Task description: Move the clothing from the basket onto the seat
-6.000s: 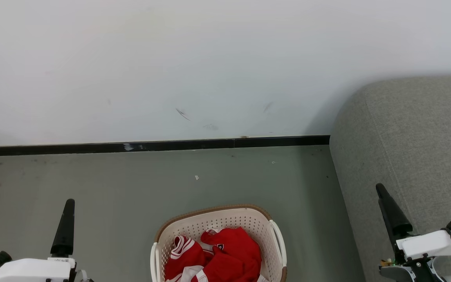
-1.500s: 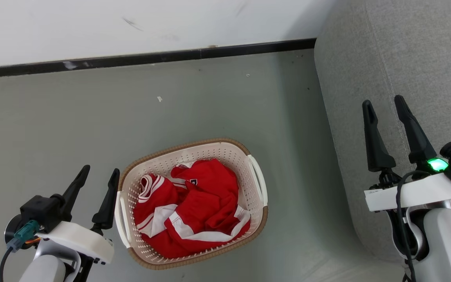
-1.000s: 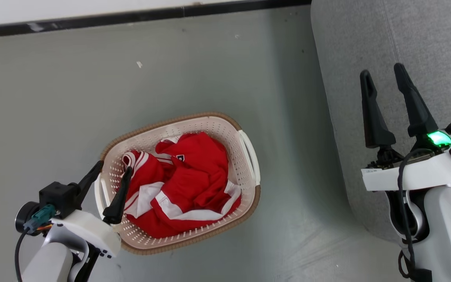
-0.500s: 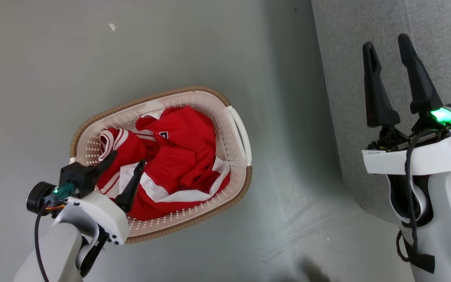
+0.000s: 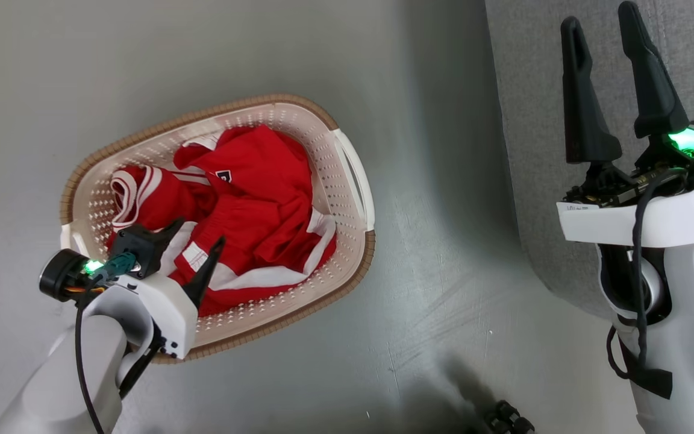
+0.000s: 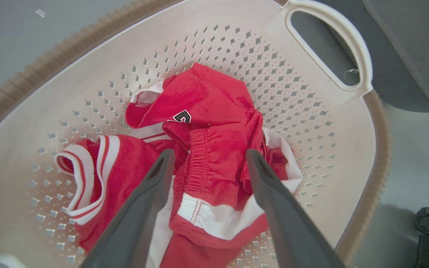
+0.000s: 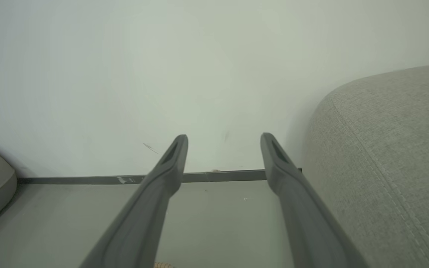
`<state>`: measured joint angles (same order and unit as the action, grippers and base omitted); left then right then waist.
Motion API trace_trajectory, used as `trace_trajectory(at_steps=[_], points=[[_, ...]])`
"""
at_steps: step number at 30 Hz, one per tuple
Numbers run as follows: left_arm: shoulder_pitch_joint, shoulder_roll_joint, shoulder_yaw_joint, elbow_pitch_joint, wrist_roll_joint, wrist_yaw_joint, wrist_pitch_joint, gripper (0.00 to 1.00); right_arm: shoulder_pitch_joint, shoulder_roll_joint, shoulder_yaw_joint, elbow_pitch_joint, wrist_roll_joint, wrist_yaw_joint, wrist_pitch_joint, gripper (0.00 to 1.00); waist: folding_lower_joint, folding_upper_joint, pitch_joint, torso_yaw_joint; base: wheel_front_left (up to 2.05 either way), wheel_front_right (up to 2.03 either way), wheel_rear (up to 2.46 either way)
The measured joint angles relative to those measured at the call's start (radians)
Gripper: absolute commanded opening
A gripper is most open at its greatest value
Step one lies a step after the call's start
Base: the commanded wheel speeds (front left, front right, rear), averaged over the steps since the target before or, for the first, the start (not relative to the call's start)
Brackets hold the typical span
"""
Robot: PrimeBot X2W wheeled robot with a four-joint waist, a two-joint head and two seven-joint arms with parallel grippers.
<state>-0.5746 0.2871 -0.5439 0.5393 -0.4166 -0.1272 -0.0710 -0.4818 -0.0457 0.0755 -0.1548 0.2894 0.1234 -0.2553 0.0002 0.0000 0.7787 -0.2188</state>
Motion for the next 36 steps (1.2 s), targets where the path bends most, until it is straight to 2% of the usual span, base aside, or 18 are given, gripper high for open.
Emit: trace_trajectory(at_steps=[15, 28, 36], points=[[-0.128, 0.04, 0.001, 0.119, 0.043, 0.0, 0.041, 1.0, -0.041, 0.0, 0.002, -0.028, 0.039, 0.0, 0.0, 1.0, 0.0, 0.0, 0.099, -0.048, 0.0, 0.0, 0.0], [-0.163, 0.061, -0.085, 0.196, 0.092, 0.0, 0.088, 1.0, -0.084, 0.0, 0.014, -0.036, 0.072, 0.0, 0.0, 1.0, -0.0001, 0.0, 0.174, -0.098, 0.0, 0.0, 0.0], [-0.203, 0.077, -0.102, 0.236, 0.104, 0.0, 0.105, 1.0, -0.102, 0.0, 0.031, -0.041, 0.094, 0.0, 0.0, 1.0, 0.0, 0.0, 0.204, -0.123, 0.0, 0.0, 0.0]])
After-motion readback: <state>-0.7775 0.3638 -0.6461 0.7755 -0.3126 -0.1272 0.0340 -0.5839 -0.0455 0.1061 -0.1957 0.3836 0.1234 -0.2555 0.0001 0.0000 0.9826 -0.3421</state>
